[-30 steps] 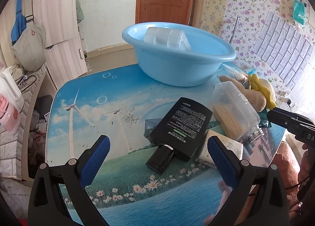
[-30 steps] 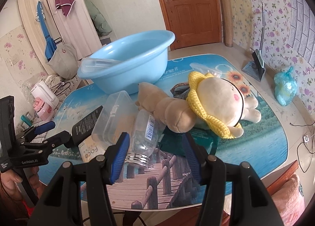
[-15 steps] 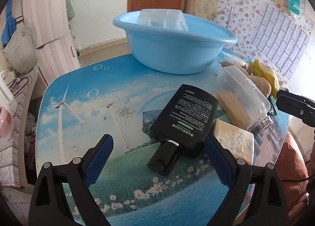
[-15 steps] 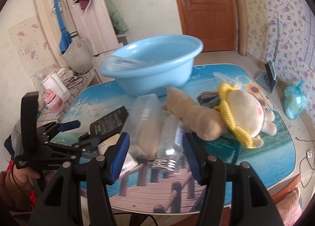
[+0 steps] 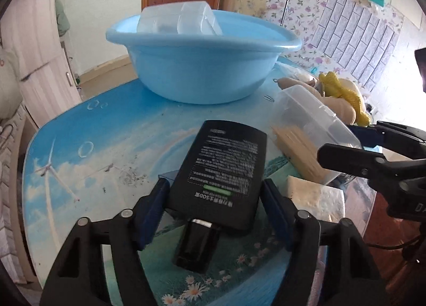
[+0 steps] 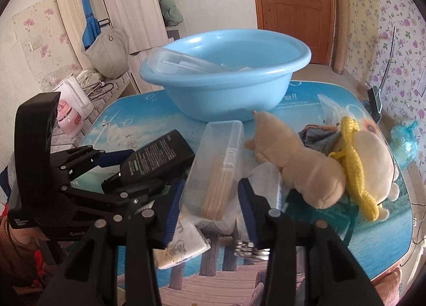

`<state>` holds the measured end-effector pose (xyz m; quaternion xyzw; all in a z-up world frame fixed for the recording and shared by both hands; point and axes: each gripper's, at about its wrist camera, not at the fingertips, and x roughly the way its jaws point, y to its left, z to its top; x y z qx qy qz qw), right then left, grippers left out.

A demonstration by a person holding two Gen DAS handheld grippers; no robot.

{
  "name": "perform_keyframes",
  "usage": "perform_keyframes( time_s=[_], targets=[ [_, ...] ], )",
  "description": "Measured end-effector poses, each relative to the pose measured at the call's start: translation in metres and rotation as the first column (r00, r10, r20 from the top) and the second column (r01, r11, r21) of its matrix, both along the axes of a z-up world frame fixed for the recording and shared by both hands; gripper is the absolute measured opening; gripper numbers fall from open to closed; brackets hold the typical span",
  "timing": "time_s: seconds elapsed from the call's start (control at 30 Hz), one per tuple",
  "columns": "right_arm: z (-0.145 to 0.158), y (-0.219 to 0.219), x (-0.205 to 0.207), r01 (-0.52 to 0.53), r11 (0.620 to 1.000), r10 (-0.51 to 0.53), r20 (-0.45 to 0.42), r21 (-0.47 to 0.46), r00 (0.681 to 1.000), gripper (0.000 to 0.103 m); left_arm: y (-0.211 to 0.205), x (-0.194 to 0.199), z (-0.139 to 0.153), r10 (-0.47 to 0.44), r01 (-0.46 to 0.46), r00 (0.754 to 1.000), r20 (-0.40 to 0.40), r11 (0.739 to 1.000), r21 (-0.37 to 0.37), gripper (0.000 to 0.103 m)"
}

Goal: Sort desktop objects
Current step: 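Grasp the black bottle with the left gripper while the right grasps the toothpick box, then carry both items into the blue basin and open both grippers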

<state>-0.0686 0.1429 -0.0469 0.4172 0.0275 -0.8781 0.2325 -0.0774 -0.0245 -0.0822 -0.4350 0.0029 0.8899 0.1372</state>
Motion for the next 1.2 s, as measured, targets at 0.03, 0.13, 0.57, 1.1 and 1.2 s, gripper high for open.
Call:
perform_keyframes(
  time_s=[0.03, 0.13, 0.57, 1.1, 1.2],
  targets=[
    [0.001, -0.001, 0.001, -0.005, 1.0, 0.005, -0.007, 0.003, 1.0, 0.039, 0.0, 0.001, 0.0, 0.002, -0.002, 1.0, -0.003, 1.0, -0.009, 0.068],
    [0.004, 0.003, 0.004, -0.008, 1.0, 0.007, -0.021, -0.007, 1.0, 0.035, -0.001, 0.003, 0.0, 0.007, -0.007, 1.0, 0.0, 1.0, -0.015, 0.067],
    [0.009, 0.015, 0.025, -0.011, 1.0, 0.012, -0.031, 0.015, 0.999, 0.033, -0.014, 0.047, 0.003, 0.098, -0.096, 0.994, 0.051, 0.995, -0.041, 0.065],
    [-0.003, 0.005, 0.016, -0.011, 0.999, 0.011, 0.0, 0.035, 1.0, 0.036, 0.003, 0.027, 0.002, 0.084, -0.082, 0.996, 0.02, 0.993, -0.088, 0.066],
    [0.0, 0.01, 0.02, 0.015, 0.999, -0.014, -0.009, 0.039, 1.0, 0.032, 0.005, 0.028, 0.002, 0.094, -0.093, 0.995, 0.013, 0.992, -0.085, 0.064]
  ],
)
